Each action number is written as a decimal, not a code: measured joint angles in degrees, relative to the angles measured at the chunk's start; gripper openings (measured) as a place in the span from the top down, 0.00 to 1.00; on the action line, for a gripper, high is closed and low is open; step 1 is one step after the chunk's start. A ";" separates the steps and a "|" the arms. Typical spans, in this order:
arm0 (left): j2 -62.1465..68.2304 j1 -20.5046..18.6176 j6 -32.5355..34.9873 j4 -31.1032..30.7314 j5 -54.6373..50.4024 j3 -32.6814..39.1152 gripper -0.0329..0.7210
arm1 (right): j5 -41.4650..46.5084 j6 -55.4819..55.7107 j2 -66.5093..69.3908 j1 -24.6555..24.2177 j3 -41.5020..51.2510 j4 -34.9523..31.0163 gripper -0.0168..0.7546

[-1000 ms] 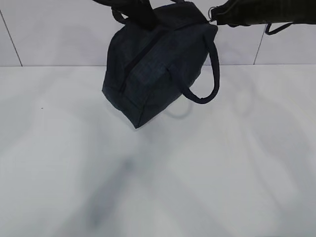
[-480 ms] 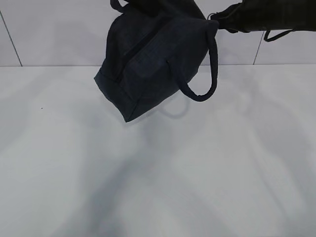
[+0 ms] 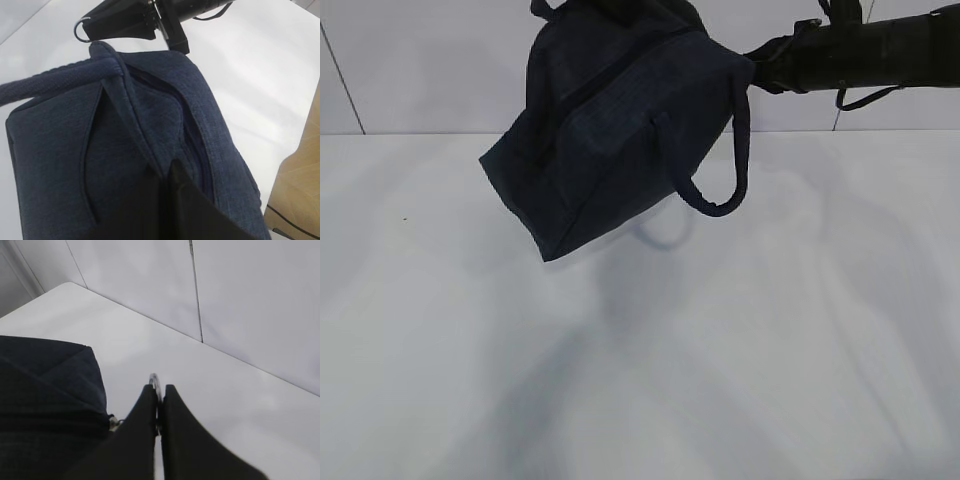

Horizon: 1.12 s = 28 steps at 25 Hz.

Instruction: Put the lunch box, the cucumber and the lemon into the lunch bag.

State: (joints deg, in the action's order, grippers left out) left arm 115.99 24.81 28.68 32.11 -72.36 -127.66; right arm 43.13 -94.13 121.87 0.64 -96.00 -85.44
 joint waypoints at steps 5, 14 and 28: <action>-0.24 0.00 0.00 0.30 0.00 0.00 0.97 | 1.43 0.09 0.00 -0.40 0.00 -1.02 0.98; -0.84 0.00 0.23 1.47 -0.75 -0.10 0.97 | 3.58 0.22 0.30 -1.27 0.00 -2.68 0.52; 3.67 0.24 -1.44 6.27 -0.88 -0.10 0.97 | -10.97 5.60 -16.31 -5.52 0.00 -5.19 0.44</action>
State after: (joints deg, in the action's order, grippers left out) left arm 119.66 25.04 27.24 38.38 -73.24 -127.77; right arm 32.16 -88.52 105.56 -4.87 -96.00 -90.63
